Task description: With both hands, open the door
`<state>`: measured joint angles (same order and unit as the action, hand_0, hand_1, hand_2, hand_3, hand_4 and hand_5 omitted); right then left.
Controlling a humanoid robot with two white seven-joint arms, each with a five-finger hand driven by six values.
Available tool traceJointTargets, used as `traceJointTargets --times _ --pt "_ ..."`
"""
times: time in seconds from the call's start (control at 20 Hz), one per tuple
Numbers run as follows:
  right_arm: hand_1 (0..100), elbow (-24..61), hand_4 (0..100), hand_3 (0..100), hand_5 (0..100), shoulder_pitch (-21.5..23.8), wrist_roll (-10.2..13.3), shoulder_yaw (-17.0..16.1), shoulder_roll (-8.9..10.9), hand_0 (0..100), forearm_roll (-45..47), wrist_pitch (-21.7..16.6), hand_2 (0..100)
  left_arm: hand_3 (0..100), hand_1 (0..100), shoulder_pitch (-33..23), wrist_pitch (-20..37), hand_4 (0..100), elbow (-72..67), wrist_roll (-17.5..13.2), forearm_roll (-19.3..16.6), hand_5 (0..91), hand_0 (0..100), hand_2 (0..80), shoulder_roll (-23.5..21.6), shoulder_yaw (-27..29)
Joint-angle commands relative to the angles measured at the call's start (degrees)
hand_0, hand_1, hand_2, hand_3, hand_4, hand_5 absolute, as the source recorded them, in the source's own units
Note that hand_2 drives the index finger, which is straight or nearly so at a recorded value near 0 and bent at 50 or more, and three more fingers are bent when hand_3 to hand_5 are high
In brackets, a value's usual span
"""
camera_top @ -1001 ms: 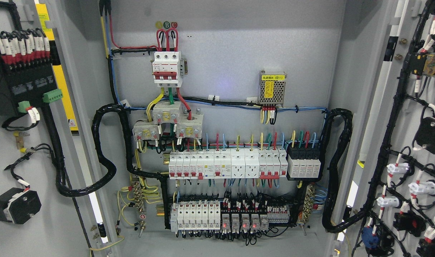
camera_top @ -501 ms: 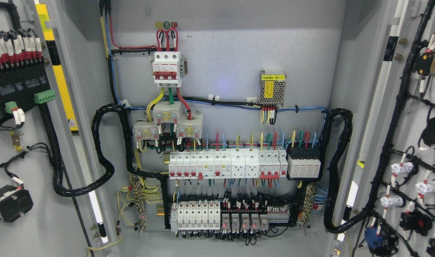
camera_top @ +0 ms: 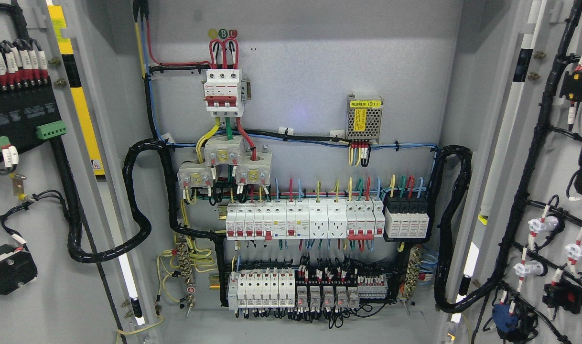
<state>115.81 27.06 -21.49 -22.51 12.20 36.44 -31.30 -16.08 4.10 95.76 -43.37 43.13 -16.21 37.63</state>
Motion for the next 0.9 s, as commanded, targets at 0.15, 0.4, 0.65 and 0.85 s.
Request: traceJointTargets --times 0.15,0.4,0.65,0.85 --pt "50 -2.16 0 0 0 -0.25 0.13 -2.10 2.57 0 0.56 0.01 4 0 56 2.98 -0.23 0 -8.21 0.13 1.78 0.0 12 0.0 -6.11 0.87" --pt "50 -2.08 0 0 0 -0.69 0.13 -1.75 2.83 0 0.56 0.01 4 0 56 5.53 -0.23 0 -9.98 0.13 1.60 0.0 12 0.0 -7.08 0.69" --pt "50 -0.41 0 0 0 -0.69 0.13 -0.61 3.01 0 0.65 0.01 4 0 56 6.33 -0.32 0 -10.33 0.22 1.60 0.0 12 0.0 -8.13 0.69" --pt "50 0.03 0 0 0 -0.78 0.05 1.16 3.01 0 0.74 -0.08 4 0 56 6.33 -0.32 0 -11.73 0.22 1.69 0.0 12 0.0 -9.19 0.61"
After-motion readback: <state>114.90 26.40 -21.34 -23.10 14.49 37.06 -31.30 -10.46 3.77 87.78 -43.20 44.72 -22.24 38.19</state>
